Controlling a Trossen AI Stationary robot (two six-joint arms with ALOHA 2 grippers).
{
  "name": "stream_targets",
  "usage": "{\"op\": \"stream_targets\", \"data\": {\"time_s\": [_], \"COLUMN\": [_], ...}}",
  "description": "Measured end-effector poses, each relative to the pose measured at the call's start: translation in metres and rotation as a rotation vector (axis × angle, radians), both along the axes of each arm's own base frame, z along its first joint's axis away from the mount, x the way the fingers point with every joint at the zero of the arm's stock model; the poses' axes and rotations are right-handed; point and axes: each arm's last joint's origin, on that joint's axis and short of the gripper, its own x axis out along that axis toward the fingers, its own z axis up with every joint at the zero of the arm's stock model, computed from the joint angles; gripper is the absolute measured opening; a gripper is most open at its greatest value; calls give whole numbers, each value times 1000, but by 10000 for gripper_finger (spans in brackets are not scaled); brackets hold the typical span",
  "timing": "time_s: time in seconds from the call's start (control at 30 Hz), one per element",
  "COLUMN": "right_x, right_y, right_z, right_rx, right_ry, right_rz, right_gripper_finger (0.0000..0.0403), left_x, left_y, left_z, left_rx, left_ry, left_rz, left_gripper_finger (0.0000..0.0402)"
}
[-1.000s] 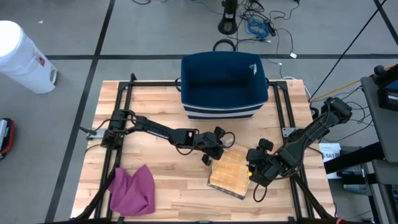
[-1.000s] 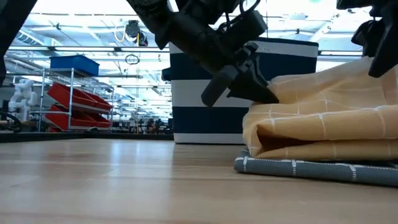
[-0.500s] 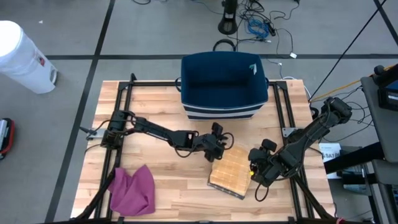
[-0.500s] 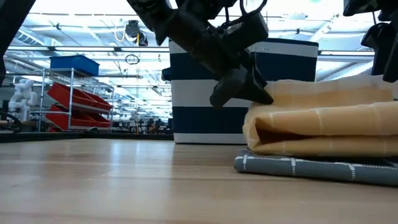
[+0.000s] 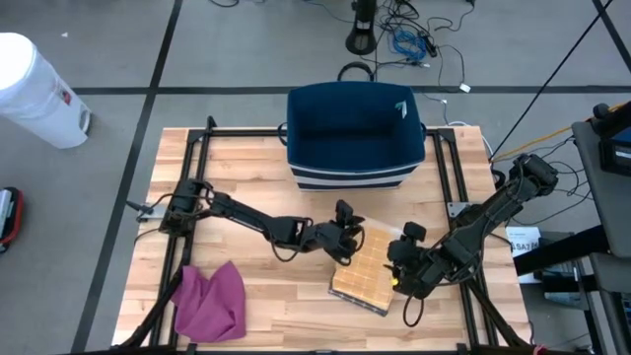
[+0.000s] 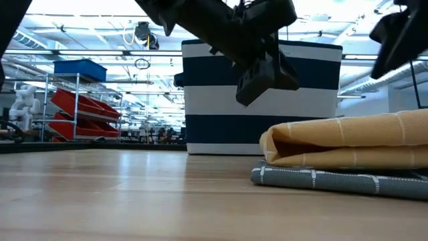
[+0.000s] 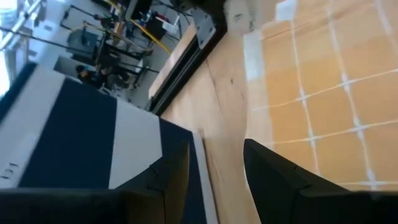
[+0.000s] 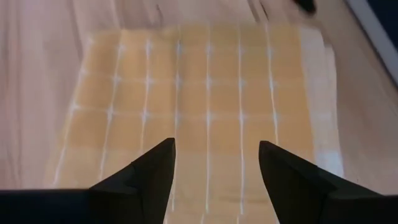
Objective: Fold towel
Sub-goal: Stack the orange patterned towel on the gray patterned towel
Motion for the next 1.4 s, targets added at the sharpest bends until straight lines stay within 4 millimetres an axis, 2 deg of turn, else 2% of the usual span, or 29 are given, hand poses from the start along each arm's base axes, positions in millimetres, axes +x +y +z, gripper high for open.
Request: {"op": "stream_targets", "data": {"time_s": [0.17,0.3,0.43,0.57,0.7,0.9,1.1,1.4], "right_x": [5,10,16,20,29,52,74,100], "right_y": [3,7,12,16,23,34,34,22], "right_z": [3,6,10,12,5,-15,-38,-81], "right_rx": [-40,-35,-47,-81,-135,-199,-190,-181], "right_ry": [-71,-122,-176,-206,-217,-228,-200,-92], "right_rz": [43,107,190,265,346,478,552,612], "right_gripper_finger": [217,217,217,217,217,217,217,217], "left_x": [-5,-14,-27,-41,-50,-60,-67,-77], "left_y": [-22,-42,-61,-70,-69,-63,-64,-71], "left_z": [4,26,50,68,78,74,63,42], "left_rx": [38,-8,-156,-315,-456,-610,-689,-708], "left_ry": [-1,-43,-72,-30,26,181,323,387], "left_rz": [-57,-177,-399,-618,-690,-676,-619,-571], "left_gripper_finger": [159,159,159,158,158,158,158,158]}}
